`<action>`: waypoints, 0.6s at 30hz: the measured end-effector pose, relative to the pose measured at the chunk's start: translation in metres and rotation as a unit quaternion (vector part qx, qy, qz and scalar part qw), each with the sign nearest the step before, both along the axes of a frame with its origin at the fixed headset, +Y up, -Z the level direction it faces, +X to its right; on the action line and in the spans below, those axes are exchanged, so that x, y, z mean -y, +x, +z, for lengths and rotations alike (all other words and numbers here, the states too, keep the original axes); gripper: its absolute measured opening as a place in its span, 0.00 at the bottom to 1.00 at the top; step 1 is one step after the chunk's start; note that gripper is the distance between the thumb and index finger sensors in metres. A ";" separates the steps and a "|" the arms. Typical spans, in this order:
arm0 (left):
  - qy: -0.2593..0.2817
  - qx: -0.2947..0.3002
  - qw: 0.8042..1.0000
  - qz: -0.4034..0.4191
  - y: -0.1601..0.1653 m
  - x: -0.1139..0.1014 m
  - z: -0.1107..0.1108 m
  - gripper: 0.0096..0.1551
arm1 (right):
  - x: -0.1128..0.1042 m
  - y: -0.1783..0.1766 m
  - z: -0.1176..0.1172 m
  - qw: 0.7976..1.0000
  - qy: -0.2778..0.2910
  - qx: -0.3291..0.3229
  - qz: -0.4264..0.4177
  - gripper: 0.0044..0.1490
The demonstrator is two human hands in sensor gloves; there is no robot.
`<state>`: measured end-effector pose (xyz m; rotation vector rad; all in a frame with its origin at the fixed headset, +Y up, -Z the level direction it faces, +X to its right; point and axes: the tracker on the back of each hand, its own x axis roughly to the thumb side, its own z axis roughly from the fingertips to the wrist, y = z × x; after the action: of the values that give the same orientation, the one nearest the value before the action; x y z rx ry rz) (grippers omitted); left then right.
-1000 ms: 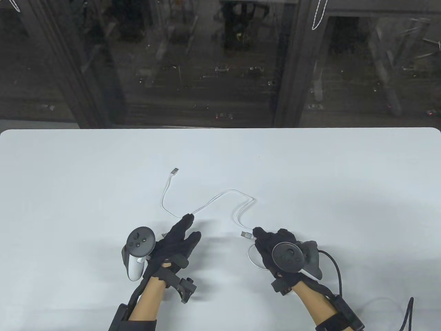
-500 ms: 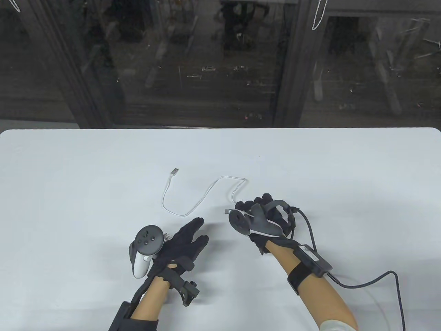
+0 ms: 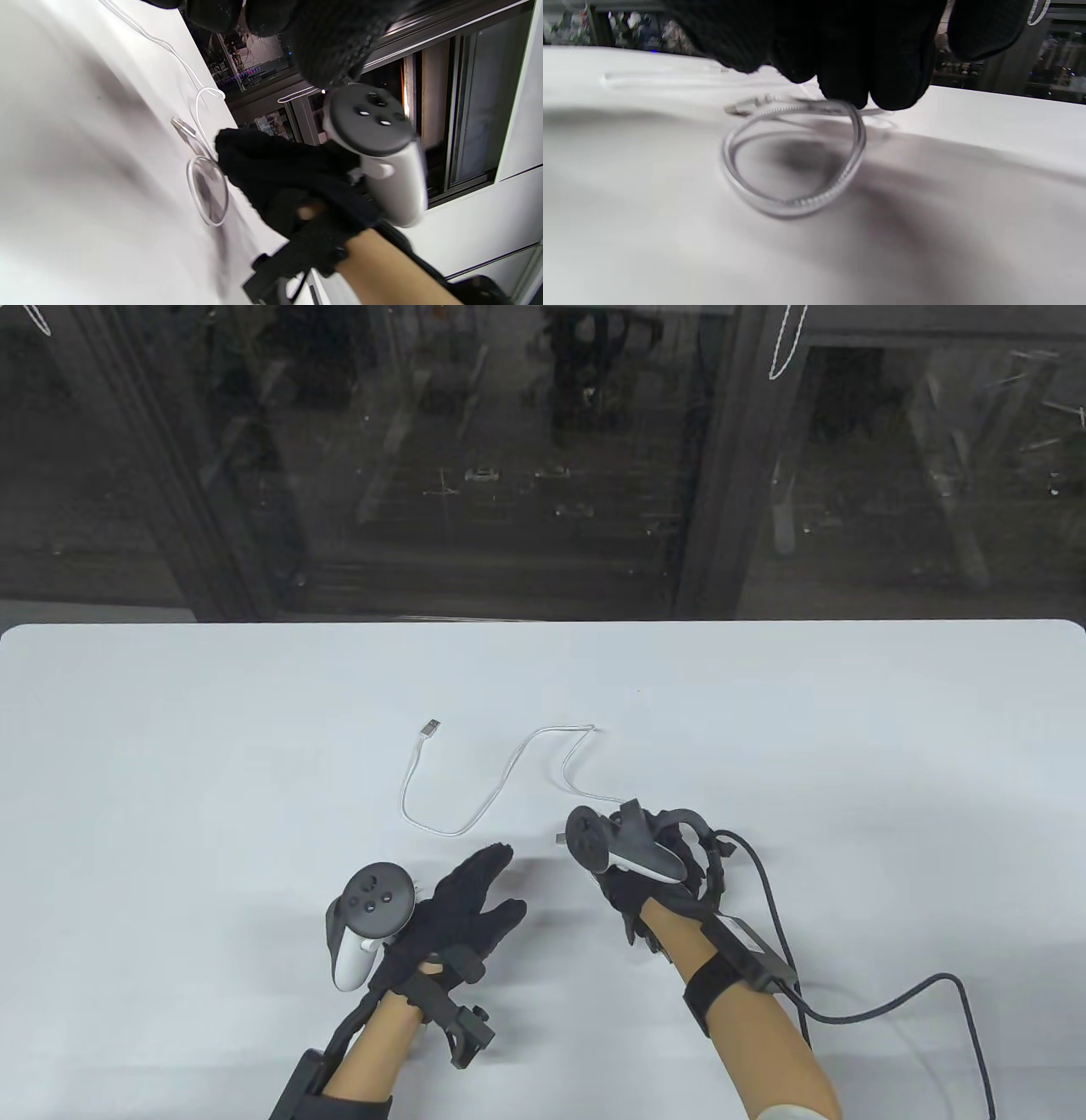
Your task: Remove USB cable from charger head with right hand
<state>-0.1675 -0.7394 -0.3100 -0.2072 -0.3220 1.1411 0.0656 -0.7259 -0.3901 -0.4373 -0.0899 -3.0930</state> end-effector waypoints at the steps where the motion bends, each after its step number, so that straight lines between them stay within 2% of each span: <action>1: 0.002 0.000 1.000 -0.006 0.000 0.000 0.000 0.44 | -0.005 0.003 0.004 1.000 0.003 0.001 -0.019 0.33; 6: 0.007 0.006 1.000 -0.019 0.003 0.001 0.002 0.45 | -0.034 0.021 0.039 0.989 0.031 -0.009 -0.142 0.36; 9: 0.014 0.007 0.999 -0.028 0.002 0.001 0.004 0.45 | -0.036 0.030 0.062 0.972 0.026 -0.029 -0.233 0.39; 13: 0.052 -0.008 0.999 -0.015 0.001 -0.001 0.010 0.44 | -0.017 0.044 0.091 0.933 -0.032 -0.080 -0.350 0.48; 15: 0.074 -0.020 0.997 -0.025 0.001 -0.004 0.013 0.44 | -0.002 0.049 0.099 0.923 -0.049 -0.088 -0.371 0.51; 17: 0.091 -0.021 0.995 -0.033 0.001 -0.006 0.015 0.45 | 0.021 0.052 0.103 0.920 -0.045 -0.105 -0.375 0.53; 18: 0.098 -0.020 0.995 -0.028 0.001 -0.005 0.015 0.45 | 0.025 0.051 0.100 0.930 -0.072 -0.113 -0.341 0.54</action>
<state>-0.1662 -0.7343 -0.2946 -0.0203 -0.3890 1.0504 0.1167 -0.7505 -0.2899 -1.0268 -0.1995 -3.6831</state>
